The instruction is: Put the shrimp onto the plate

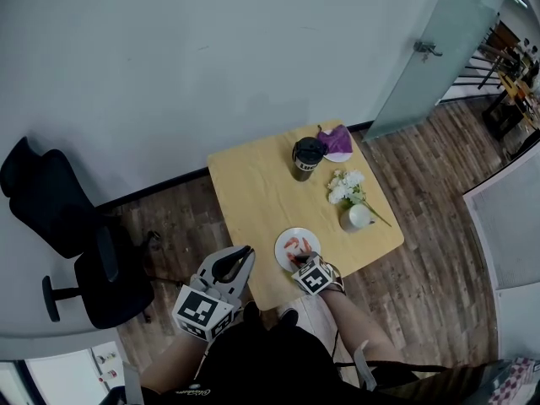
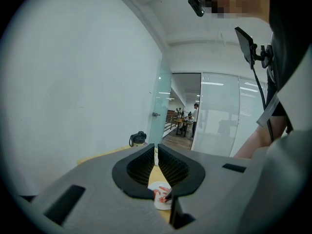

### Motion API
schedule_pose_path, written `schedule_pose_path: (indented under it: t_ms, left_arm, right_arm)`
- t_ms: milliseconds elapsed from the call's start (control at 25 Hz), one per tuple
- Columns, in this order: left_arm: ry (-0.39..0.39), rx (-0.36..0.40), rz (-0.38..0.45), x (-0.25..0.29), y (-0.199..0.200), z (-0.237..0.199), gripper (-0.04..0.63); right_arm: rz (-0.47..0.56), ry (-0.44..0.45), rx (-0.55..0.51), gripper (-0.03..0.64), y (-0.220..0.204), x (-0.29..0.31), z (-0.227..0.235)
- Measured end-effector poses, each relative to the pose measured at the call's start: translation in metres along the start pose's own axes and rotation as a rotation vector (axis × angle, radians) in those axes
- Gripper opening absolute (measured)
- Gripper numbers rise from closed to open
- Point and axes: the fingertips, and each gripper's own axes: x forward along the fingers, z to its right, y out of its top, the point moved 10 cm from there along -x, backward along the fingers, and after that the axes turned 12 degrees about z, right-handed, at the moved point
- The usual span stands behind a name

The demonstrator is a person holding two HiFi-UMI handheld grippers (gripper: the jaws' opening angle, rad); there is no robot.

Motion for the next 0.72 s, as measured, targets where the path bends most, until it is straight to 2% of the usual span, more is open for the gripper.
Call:
schedule_pose_path:
  t_ms: [560,720]
  left_arm:
    - [-0.007,0.005,0.015,-0.0079,0.0042,-0.0027,0.023]
    - [-0.012,0.003,0.018,-0.0078,0.0045,-0.0041,0.023]
  right_arm:
    - [0.006,-0.05,-0.038,0.051,0.0008,0.0006,-0.0025]
    - [0.02,-0.066,-0.04,0.069,0.0034,-0.0016,-0.0005]
